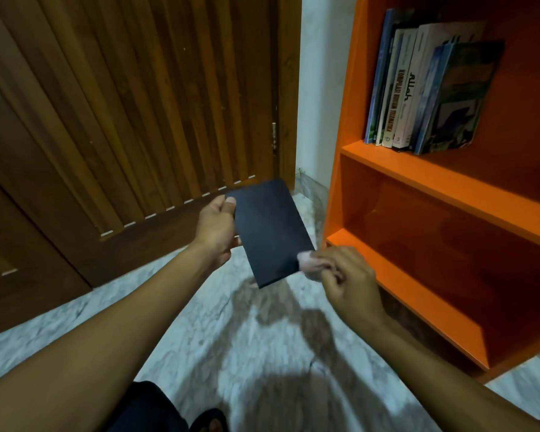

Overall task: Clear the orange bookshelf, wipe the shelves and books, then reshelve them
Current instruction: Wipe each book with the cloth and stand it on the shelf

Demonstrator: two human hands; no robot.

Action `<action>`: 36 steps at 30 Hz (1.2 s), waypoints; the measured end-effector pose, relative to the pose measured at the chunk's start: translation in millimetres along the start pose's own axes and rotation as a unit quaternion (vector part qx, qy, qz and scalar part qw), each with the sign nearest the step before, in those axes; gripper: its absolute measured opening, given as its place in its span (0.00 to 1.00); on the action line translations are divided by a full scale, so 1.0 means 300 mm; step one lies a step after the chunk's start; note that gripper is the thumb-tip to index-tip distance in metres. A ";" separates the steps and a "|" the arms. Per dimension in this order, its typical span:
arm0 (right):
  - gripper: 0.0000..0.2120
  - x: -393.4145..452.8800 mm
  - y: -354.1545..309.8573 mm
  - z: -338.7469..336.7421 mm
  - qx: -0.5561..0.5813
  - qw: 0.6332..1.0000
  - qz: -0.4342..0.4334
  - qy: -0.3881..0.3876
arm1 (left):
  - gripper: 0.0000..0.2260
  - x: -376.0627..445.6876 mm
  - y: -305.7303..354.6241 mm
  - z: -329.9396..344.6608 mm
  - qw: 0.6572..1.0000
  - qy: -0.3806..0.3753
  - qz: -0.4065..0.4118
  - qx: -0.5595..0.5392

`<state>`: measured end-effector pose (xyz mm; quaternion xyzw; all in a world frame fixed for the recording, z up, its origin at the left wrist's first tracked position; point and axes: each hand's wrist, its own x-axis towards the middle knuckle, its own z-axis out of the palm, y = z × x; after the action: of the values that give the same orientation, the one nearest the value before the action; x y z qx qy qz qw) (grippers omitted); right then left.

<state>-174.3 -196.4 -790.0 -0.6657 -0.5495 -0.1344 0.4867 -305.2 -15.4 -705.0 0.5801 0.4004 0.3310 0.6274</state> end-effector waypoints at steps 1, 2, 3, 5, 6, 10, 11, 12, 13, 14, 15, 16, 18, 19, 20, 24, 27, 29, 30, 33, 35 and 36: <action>0.13 0.031 -0.013 -0.011 0.008 0.999 0.018 0.036 | 0.12 -0.008 -0.001 0.005 1.000 -0.021 0.014 0.018; 0.14 0.061 -0.022 -0.019 0.015 0.997 0.039 0.060 | 0.11 -0.017 -0.005 0.015 0.998 -0.040 0.029 0.036; 0.16 0.091 -0.029 -0.024 0.021 0.995 0.064 0.071 | 0.09 -0.028 -0.009 0.029 0.996 -0.059 0.045 0.055; 0.19 0.136 -0.032 -0.024 0.017 0.993 0.099 0.061 | 0.08 -0.048 -0.020 0.060 0.988 -0.085 0.076 0.101; 0.22 0.146 -0.032 -0.017 0.005 0.993 0.106 0.043 | 0.08 -0.055 -0.025 0.076 0.986 -0.092 0.087 0.112; 0.28 0.110 -0.022 0.022 -0.104 0.992 0.062 -0.040 | 0.07 -0.052 -0.016 0.118 0.992 -0.070 0.083 0.055; 0.29 0.086 -0.018 0.031 -0.121 0.990 0.052 -0.057 | 0.07 -0.039 -0.011 0.115 0.996 -0.045 0.073 0.028; 0.30 0.061 -0.017 0.038 -0.126 0.988 0.044 -0.074 | 0.07 -0.022 -0.007 0.104 0.998 -0.018 0.061 0.007; 0.32 0.036 -0.015 0.045 -0.126 0.987 0.039 -0.091 | 0.08 -0.003 -0.005 0.087 0.999 0.008 0.050 -0.007; 0.32 0.014 -0.009 0.050 -0.124 0.986 0.035 -0.106 | 0.09 0.016 -0.005 0.066 0.999 0.031 0.040 -0.013; 0.31 -0.005 -0.002 0.053 -0.122 0.984 0.035 -0.122 | 0.09 0.032 -0.006 0.043 0.998 0.051 0.032 -0.017; 0.29 -0.024 0.010 0.053 -0.119 0.983 0.033 -0.139 | 0.08 0.045 -0.008 0.021 0.997 0.068 0.024 -0.023; 0.21 -0.048 0.029 0.046 -0.084 0.982 0.035 -0.166 | 0.08 0.064 -0.010 -0.013 0.994 0.100 0.007 -0.047; 0.18 -0.052 0.035 0.041 -0.047 0.982 0.066 -0.172 | 0.08 0.070 -0.010 -0.025 0.992 0.113 -0.003 -0.062; 0.17 -0.052 0.038 0.037 -0.005 0.978 0.119 -0.174 | 0.09 0.076 -0.011 -0.035 0.990 0.124 -0.016 -0.072; 0.14 -0.023 0.054 0.024 0.149 0.929 0.299 -0.155 | 0.11 0.092 -0.023 -0.051 0.990 0.124 -0.038 -0.060; 0.18 0.026 0.030 -0.014 0.201 0.910 0.299 -0.204 | 0.12 0.088 -0.025 -0.040 0.989 0.096 -0.081 -0.073; 0.11 0.056 0.014 -0.037 0.210 0.904 0.300 -0.219 | 0.11 0.083 -0.018 -0.031 0.986 0.091 -0.105 -0.095; 0.09 0.065 0.007 -0.045 0.218 0.902 0.299 -0.220 | 0.11 0.078 -0.014 -0.027 0.985 0.087 -0.111 -0.097; 0.06 0.083 0.012 -0.052 0.229 0.897 0.319 -0.202 | 0.11 0.048 -0.007 -0.017 0.992 0.043 -0.100 -0.064; 0.06 0.105 0.006 -0.063 0.235 0.894 0.339 -0.176 | 0.17 0.014 -0.003 -0.007 0.997 -0.022 -0.074 -0.029; 0.06 0.116 0.001 -0.069 0.239 0.891 0.349 -0.168 | 0.18 -0.006 0.003 0.003 0.997 -0.059 -0.058 -0.003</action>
<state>-154.3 -191.8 -755.0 -0.6910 -0.3705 0.2930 0.5472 -305.3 -17.2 -704.0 0.5720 0.3947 0.2604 0.6702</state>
